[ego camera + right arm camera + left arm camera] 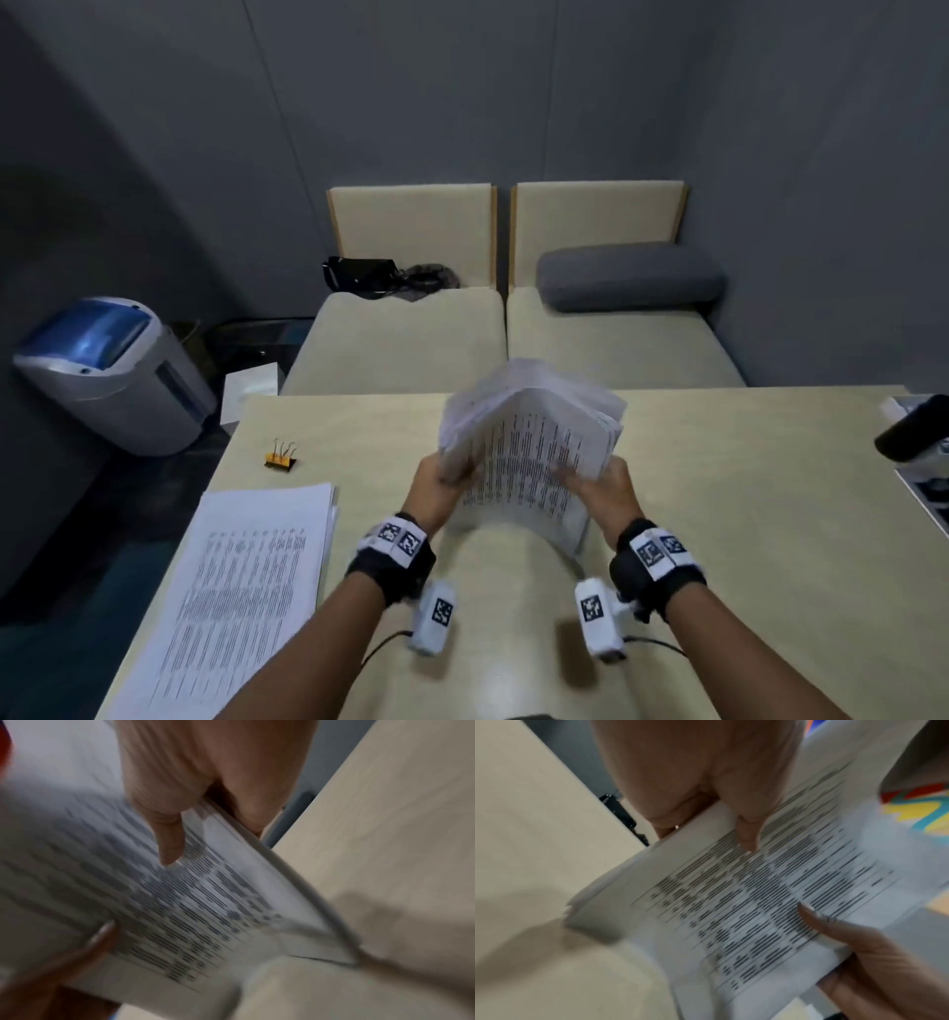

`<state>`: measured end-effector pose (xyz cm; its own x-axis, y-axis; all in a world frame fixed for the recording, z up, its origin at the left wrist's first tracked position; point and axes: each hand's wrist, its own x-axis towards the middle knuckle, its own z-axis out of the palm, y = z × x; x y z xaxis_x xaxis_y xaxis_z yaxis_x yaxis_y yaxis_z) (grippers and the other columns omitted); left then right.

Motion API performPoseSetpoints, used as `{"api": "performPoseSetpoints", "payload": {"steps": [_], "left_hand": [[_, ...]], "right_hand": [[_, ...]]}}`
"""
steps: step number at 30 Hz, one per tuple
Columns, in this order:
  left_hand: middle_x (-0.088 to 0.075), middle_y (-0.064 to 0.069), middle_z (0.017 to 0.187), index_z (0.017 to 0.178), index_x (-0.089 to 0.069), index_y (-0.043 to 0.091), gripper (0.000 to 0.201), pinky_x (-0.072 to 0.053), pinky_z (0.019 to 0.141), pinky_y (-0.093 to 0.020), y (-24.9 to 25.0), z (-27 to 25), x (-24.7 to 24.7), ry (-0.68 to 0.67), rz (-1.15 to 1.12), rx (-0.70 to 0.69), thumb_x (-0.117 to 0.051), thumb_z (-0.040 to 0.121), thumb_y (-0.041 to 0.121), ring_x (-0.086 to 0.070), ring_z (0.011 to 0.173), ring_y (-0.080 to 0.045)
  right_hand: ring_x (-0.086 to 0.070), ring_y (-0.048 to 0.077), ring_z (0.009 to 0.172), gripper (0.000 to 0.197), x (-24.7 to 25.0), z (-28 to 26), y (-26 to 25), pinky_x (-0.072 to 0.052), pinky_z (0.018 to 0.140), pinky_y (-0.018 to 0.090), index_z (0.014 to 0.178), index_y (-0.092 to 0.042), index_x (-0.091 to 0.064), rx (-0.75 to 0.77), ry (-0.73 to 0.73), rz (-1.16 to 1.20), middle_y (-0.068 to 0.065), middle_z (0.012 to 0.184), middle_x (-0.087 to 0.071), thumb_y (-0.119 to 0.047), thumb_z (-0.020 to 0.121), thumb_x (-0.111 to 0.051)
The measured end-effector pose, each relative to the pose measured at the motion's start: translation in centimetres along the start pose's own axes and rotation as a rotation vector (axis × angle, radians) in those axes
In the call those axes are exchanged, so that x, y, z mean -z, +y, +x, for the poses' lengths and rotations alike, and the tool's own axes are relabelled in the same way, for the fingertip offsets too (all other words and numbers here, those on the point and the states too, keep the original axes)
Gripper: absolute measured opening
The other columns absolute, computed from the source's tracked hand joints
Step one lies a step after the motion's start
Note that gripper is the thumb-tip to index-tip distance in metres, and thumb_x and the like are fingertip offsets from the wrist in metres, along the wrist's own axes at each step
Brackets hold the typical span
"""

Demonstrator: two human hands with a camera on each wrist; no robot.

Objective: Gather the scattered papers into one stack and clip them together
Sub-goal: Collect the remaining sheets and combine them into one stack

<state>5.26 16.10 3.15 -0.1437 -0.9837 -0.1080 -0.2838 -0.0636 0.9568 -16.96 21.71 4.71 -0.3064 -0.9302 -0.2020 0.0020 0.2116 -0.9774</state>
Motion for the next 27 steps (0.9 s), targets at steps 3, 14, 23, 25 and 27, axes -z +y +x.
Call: {"api": "performPoseSetpoints", "payload": {"steps": [3, 14, 23, 25, 27], "left_hand": [[-0.072, -0.016, 0.093, 0.091, -0.07, 0.013, 0.029, -0.055, 0.079, -0.05, -3.8, -0.3, -1.6, -0.049, 0.107, 0.047, -0.069, 0.073, 0.036, -0.066, 0.085, -0.022], [-0.074, -0.004, 0.103, 0.105, -0.069, 0.018, 0.053, -0.059, 0.078, -0.035, -0.9, 1.4, 0.2, -0.023, -0.057, -0.009, -0.089, 0.06, 0.038, -0.07, 0.095, -0.017], [-0.072, -0.014, 0.08, 0.082, -0.071, 0.003, 0.032, -0.06, 0.071, -0.042, -0.1, 1.0, 2.5, 0.103, 0.092, 0.127, -0.075, 0.077, 0.035, -0.069, 0.073, -0.028], [-0.066, -0.009, 0.071, 0.079, -0.068, 0.008, 0.021, -0.055, 0.062, -0.037, 0.4, -0.2, 5.3, 0.157, 0.094, 0.143, -0.073, 0.083, 0.028, -0.06, 0.061, -0.022], [-0.067, -0.012, 0.075, 0.087, -0.068, 0.009, 0.019, -0.059, 0.063, -0.041, -0.4, -1.4, 9.1, 0.205, 0.087, 0.175, -0.072, 0.083, 0.027, -0.063, 0.063, -0.028]], "right_hand": [[-0.071, 0.027, 0.089, 0.026, -0.1, 0.0, 3.8, -0.057, 0.081, 0.051, 0.09, -0.014, -0.072, -0.094, -0.025, -0.197, 0.008, 0.093, -0.075, -0.021, 0.068, -0.085], [-0.072, 0.014, 0.08, 0.027, 0.9, 1.7, -0.3, -0.059, 0.071, 0.031, 0.083, -0.02, -0.07, -0.005, -0.01, -0.198, 0.001, 0.086, -0.075, -0.006, 0.066, -0.086], [-0.068, 0.022, 0.086, 0.032, -2.8, 2.6, 0.4, -0.055, 0.081, 0.033, 0.099, -0.004, -0.071, -0.012, -0.072, -0.375, 0.012, 0.095, -0.072, -0.013, 0.071, -0.084], [-0.066, 0.019, 0.081, 0.033, -5.2, 1.7, -0.4, -0.055, 0.08, 0.032, 0.096, -0.005, -0.069, 0.017, -0.163, -0.43, 0.009, 0.09, -0.07, -0.017, 0.069, -0.086], [-0.066, 0.017, 0.086, 0.045, -8.6, 0.7, -1.0, -0.052, 0.082, 0.028, 0.104, -0.008, -0.067, 0.02, -0.278, -0.419, 0.003, 0.096, -0.069, -0.019, 0.066, -0.088]]}}
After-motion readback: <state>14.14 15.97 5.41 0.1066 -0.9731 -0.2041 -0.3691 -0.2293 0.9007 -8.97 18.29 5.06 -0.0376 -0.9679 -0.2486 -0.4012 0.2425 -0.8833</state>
